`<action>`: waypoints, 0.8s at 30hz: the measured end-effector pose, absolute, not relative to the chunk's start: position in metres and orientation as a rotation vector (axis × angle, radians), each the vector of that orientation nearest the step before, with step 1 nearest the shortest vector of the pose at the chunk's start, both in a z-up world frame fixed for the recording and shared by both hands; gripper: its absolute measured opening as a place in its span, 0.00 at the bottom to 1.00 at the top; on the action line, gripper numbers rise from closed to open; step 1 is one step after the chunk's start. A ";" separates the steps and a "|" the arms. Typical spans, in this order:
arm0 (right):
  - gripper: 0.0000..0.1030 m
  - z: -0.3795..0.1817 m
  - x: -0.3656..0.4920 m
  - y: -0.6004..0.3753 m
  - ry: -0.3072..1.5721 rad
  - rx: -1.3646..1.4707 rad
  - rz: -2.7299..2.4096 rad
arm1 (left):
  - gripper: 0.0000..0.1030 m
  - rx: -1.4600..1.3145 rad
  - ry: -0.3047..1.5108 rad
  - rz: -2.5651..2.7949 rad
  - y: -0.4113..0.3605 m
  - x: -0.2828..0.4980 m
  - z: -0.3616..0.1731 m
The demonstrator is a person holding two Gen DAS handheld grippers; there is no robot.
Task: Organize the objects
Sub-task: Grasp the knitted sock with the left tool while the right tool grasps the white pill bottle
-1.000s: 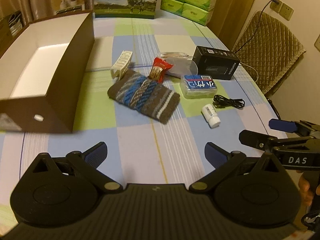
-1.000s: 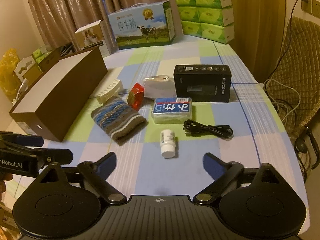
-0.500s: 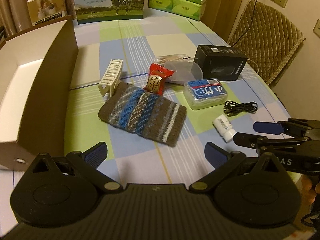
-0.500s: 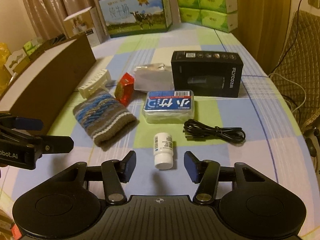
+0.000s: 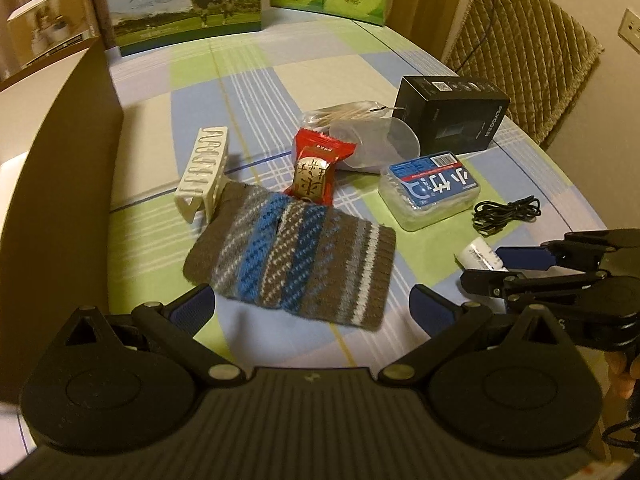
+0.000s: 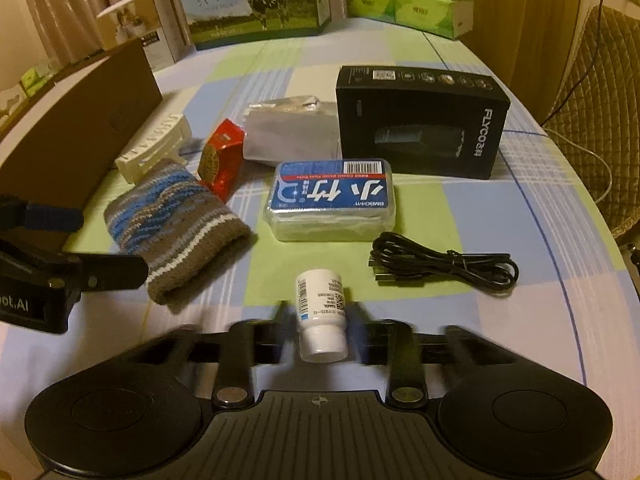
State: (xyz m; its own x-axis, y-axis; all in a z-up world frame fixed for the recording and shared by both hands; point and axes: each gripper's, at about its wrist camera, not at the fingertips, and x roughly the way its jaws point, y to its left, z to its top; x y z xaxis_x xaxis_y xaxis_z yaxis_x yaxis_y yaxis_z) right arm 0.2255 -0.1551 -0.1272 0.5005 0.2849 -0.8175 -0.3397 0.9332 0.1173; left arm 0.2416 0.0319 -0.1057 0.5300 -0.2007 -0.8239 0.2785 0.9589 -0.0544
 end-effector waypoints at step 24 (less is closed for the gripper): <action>0.23 -0.111 0.224 -0.173 0.982 0.071 0.190 | 0.98 0.080 1.005 -0.226 0.041 0.300 -0.147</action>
State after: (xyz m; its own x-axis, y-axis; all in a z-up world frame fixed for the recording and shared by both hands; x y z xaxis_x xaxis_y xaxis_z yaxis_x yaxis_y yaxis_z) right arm 0.2236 -0.1731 -0.1113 0.5406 0.1915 -0.8192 -0.1277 0.9811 0.1451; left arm 0.2998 0.0409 -0.1471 0.5152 -0.1510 -0.8437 0.2245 0.9738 -0.0372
